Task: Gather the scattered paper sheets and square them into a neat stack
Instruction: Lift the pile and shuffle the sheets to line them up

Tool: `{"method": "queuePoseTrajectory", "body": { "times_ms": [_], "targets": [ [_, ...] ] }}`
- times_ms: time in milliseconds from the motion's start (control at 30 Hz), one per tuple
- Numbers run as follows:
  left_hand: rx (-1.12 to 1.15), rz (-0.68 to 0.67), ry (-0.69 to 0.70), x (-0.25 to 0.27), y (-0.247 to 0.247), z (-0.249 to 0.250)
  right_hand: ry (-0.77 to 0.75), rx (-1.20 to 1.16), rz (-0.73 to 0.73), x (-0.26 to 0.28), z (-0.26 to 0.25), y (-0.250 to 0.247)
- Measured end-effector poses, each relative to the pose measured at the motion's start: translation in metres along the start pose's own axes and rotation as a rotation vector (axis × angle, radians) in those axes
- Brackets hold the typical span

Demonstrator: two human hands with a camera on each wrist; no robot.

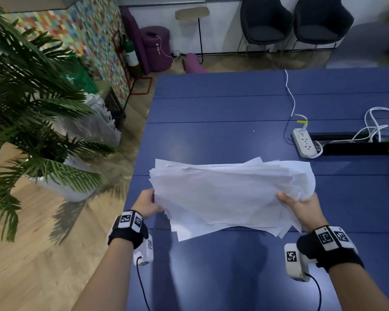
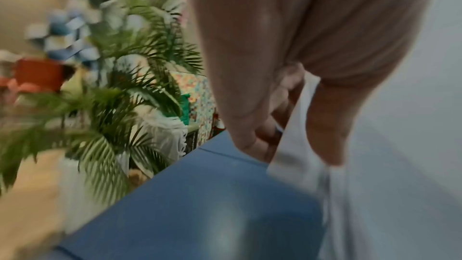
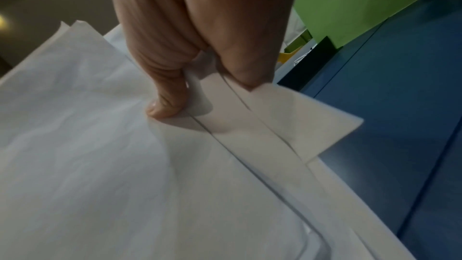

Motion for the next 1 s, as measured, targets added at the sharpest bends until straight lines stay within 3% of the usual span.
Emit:
{"method": "queuePoseTrajectory", "body": {
  "times_ms": [133, 233, 333, 400, 467, 600, 733, 866, 933, 1000],
  "targets": [
    [-0.041, 0.173, -0.006, 0.001, 0.01, -0.007, -0.001, -0.049, 0.008, 0.004, -0.002, -0.001],
    [0.247, 0.247, 0.168, 0.007, 0.005, 0.017, -0.008, -0.093, 0.023, 0.005, -0.007, -0.008],
    [0.676, 0.158, 0.386, 0.012, -0.006, 0.038, -0.051, -0.176, 0.035, 0.002, -0.01, -0.012],
    [0.797, 0.056, 0.412, 0.014, -0.004, 0.044, -0.071, -0.204, 0.022, -0.001, -0.01, -0.009],
    [0.679, 0.07, 0.335, 0.017, 0.008, 0.044, -0.077, -0.188, 0.044, -0.002, -0.01, -0.003],
    [0.445, 0.324, 0.219, 0.016, 0.021, 0.04, -0.056, -0.13, 0.046, 0.0, -0.011, 0.01],
    [0.443, 0.45, 0.306, 0.018, 0.008, 0.055, -0.149, -0.045, 0.055, 0.001, -0.035, 0.017],
    [0.504, 0.452, 0.414, 0.027, -0.007, 0.056, -0.269, -0.007, -0.035, 0.01, -0.046, 0.012],
    [0.472, 0.371, 0.355, 0.026, -0.001, 0.048, -0.16, 0.072, -0.116, 0.01, -0.025, 0.009],
    [0.294, 0.276, 0.271, 0.021, 0.009, 0.039, -0.028, 0.211, -0.181, 0.003, 0.002, 0.009]
  ]
}}
Point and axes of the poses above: each hand's wrist, its own x-axis away from the middle knuckle, its own y-axis out of the palm, z = x × y, the point moved 2 cm from there along -x, towards the middle knuckle, and after that the axes turned 13 degrees about -z, right-handed, at the moved point
